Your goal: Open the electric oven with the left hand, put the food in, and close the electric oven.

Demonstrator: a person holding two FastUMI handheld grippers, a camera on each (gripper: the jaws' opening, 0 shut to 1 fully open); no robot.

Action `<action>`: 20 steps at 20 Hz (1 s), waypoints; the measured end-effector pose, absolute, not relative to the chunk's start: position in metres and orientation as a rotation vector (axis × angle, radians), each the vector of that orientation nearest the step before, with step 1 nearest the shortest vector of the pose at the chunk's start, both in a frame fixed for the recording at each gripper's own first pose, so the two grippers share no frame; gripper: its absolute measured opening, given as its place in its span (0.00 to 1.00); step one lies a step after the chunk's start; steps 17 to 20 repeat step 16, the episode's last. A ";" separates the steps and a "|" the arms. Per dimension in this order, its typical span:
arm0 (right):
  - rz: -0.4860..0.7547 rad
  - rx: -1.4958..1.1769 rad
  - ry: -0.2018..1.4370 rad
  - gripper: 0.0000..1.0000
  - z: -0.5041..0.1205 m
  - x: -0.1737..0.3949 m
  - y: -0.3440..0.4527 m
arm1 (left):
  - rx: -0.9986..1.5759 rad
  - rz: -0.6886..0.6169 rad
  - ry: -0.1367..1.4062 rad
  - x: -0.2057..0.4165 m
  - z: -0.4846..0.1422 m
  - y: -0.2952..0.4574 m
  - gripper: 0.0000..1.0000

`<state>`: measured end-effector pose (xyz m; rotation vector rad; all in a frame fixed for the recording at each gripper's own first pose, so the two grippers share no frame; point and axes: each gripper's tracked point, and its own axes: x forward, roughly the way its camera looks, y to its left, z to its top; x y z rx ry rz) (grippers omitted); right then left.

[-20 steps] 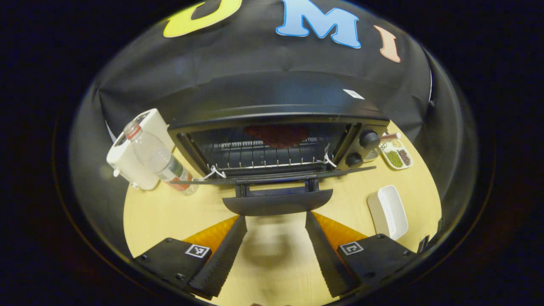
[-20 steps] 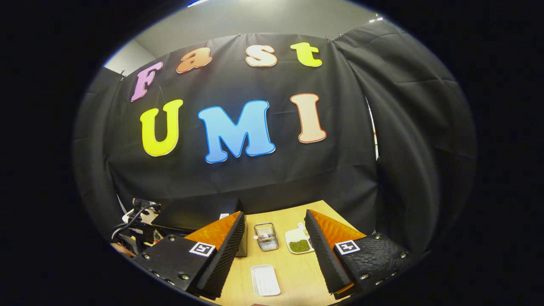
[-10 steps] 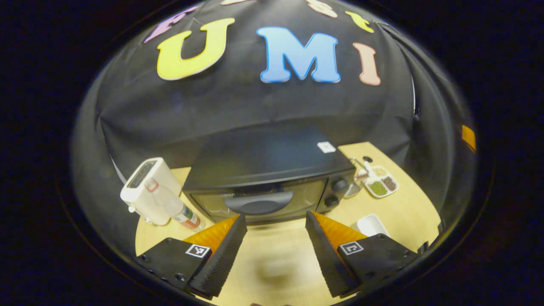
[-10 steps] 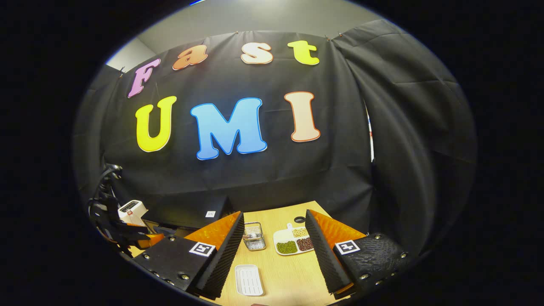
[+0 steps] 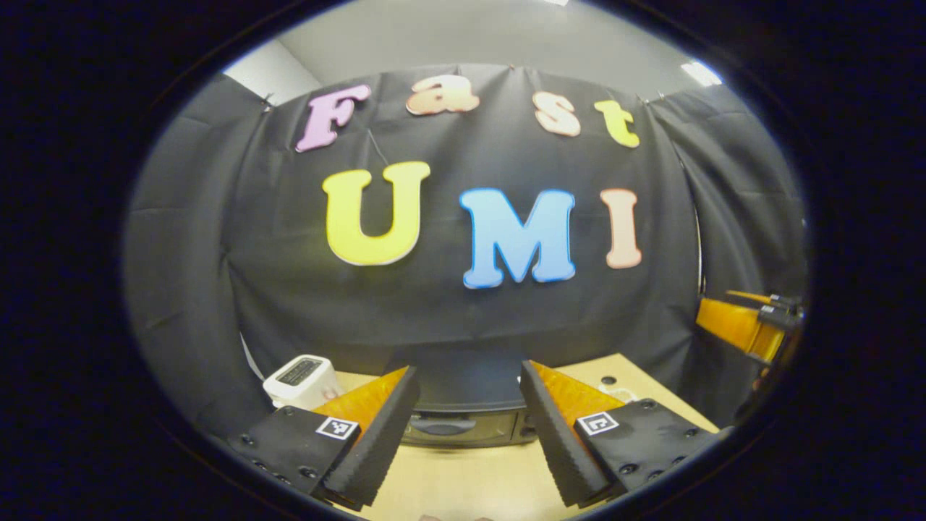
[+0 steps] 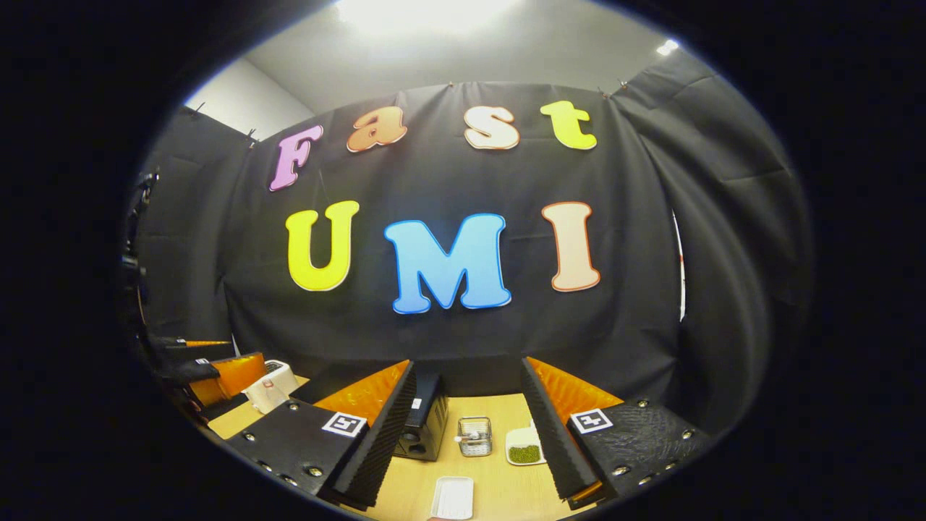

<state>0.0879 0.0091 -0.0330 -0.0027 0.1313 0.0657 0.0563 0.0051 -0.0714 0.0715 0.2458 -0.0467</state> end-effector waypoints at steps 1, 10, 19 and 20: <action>0.064 -0.002 0.119 0.87 -0.025 0.084 0.015 | 0.073 -0.051 0.215 0.048 -0.055 0.003 0.96; 0.030 0.029 0.059 0.87 0.020 0.046 0.049 | 0.021 -0.112 0.134 0.014 -0.009 0.024 0.99; 0.046 0.001 0.079 0.87 0.019 0.024 0.070 | 0.002 -0.135 0.139 -0.001 -0.010 0.043 0.99; 0.046 0.001 0.079 0.87 0.019 0.024 0.070 | 0.002 -0.135 0.139 -0.001 -0.010 0.043 0.99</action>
